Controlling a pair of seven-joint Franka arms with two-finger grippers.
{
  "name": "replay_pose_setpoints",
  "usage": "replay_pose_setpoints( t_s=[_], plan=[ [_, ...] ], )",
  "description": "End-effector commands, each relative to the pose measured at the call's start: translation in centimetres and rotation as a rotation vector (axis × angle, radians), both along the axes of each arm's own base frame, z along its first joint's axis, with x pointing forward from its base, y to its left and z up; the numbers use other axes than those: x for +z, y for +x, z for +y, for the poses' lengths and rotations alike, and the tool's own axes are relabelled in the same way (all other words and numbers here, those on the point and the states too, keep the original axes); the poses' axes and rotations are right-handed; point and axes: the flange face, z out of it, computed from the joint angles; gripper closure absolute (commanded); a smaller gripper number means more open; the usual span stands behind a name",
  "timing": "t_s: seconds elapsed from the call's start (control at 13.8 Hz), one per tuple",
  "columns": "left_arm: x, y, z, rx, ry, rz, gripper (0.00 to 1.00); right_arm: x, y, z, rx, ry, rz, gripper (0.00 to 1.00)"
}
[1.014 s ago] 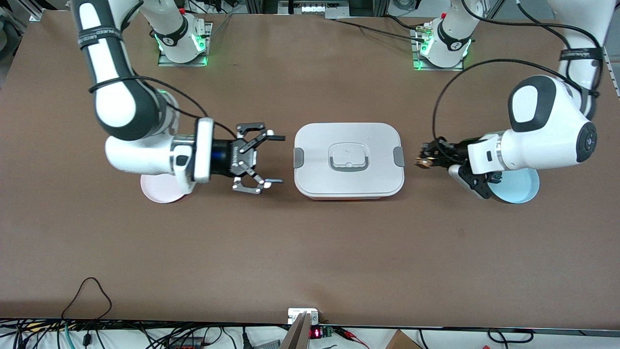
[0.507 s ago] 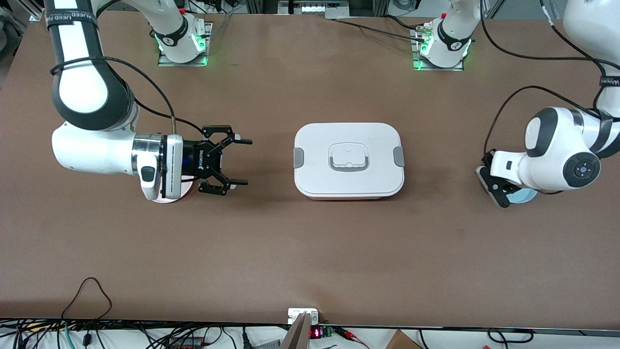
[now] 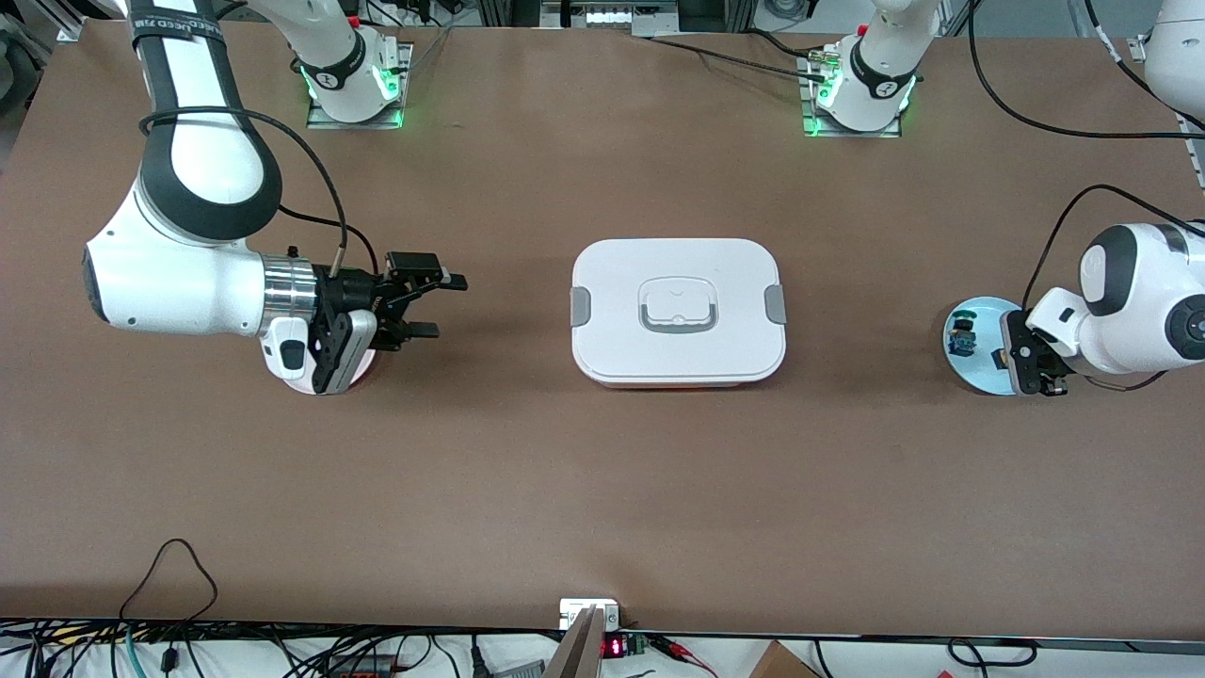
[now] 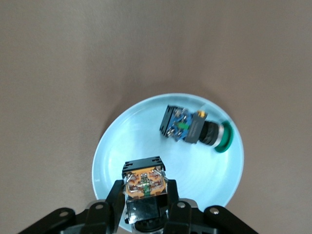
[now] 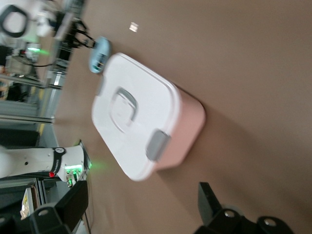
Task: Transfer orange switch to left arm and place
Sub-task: 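Lower the switch into the blue dish while the right gripper retreats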
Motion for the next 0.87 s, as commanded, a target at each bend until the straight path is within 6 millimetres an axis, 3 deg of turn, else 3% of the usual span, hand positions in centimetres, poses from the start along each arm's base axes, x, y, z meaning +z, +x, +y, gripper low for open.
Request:
replay_pose_setpoints(
  t_s=[0.0,0.14,0.22,0.29,0.43,0.58,0.8],
  plan=[
    [-2.1,-1.4,0.7,-0.065,0.003,0.007,0.72,0.4,-0.8,-1.8,-0.064,-0.201,0.11,0.0],
    [-3.4,-2.1,1.0,-0.057,-0.012,0.021,0.67,0.5,-1.3,-3.2,-0.109,-0.389,0.147,0.0],
    [-4.6,-2.5,2.4,-0.031,-0.026,0.009,0.64,0.6,-1.8,-4.0,-0.088,-0.482,0.152,0.0],
    [-4.8,-2.6,2.8,-0.027,-0.032,0.003,0.55,0.8,-2.1,-5.0,-0.081,-0.566,0.157,0.0],
    [-4.1,-2.2,2.3,-0.041,-0.029,0.0,0.0,2.1,-1.8,-7.6,-0.098,-0.688,0.164,0.0],
    [-2.4,-1.7,1.2,-0.052,-0.013,0.008,0.0,4.4,-1.5,-8.9,-0.074,-0.83,0.117,0.0],
    [3.6,-0.7,-2.3,0.028,0.033,0.083,0.0,8.1,-1.2,-11.3,-0.082,-0.962,0.026,0.0]
  ],
)
